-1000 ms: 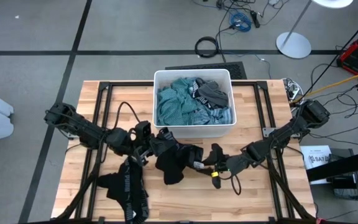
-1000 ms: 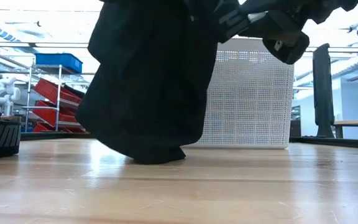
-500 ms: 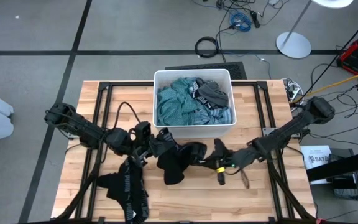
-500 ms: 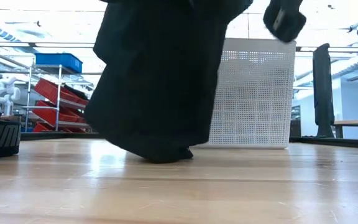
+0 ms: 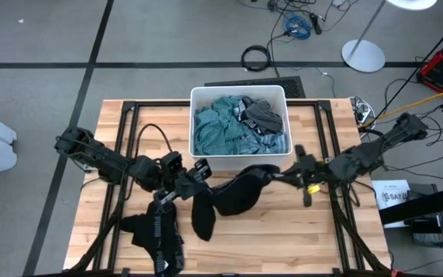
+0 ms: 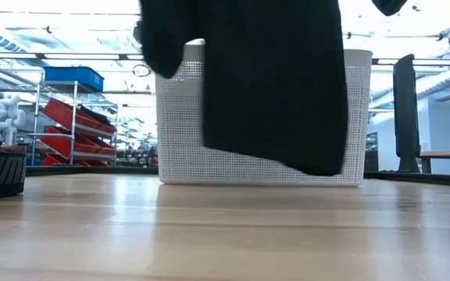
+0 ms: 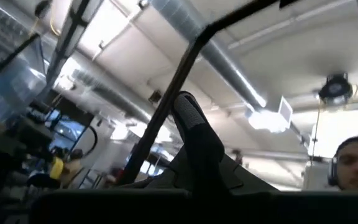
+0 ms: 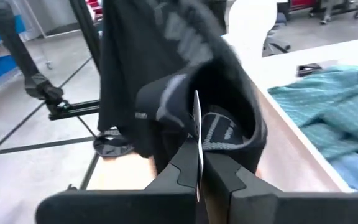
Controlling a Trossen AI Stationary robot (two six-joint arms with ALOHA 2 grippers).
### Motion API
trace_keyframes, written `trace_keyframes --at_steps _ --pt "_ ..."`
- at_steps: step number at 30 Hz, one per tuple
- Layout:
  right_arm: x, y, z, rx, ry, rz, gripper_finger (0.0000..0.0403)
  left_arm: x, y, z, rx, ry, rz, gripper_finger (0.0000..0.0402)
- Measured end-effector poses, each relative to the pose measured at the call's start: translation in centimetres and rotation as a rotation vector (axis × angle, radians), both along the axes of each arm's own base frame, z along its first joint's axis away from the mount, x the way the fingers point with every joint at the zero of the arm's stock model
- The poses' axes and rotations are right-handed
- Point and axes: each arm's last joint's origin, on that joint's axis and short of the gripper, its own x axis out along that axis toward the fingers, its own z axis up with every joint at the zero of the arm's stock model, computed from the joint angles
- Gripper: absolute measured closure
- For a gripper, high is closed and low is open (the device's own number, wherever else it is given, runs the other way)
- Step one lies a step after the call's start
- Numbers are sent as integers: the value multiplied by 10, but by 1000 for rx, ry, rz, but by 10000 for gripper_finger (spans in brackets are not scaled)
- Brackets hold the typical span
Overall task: Sort clothes
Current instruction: Put the black underwear into the white laundry organizer
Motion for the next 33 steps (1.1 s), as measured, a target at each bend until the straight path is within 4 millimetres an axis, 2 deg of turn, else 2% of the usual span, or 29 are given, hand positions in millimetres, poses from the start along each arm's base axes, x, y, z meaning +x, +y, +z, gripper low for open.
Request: trace_keyframes --at_steps 5,8,11,14,19,22,25,28,33 --pt "-13 -6 4 77 4 -15 403 10 -1 -13 78 152 -17 391" --pt "-15 1 -2 152 65 54 403 17 -6 -26 123 307 -32 391" --pt "-16 14 -14 246 201 121 403 20 -15 -44 119 521 -28 391" --pt "-19 36 -28 327 346 204 403 17 -29 -62 82 725 4 391" --pt "-27 88 -49 424 484 311 403 -3 -63 -83 1 966 34 391" --pt "-32 118 -63 496 542 346 403 -16 -81 -93 -114 1056 81 391" --pt "-32 137 -77 551 575 319 403 -23 -98 -103 -206 1097 59 391" --pt "-27 142 -91 570 627 239 403 -22 -107 -118 -273 1153 38 391" --pt "-5 128 -106 587 708 101 403 -8 -102 -145 -384 1208 137 391"
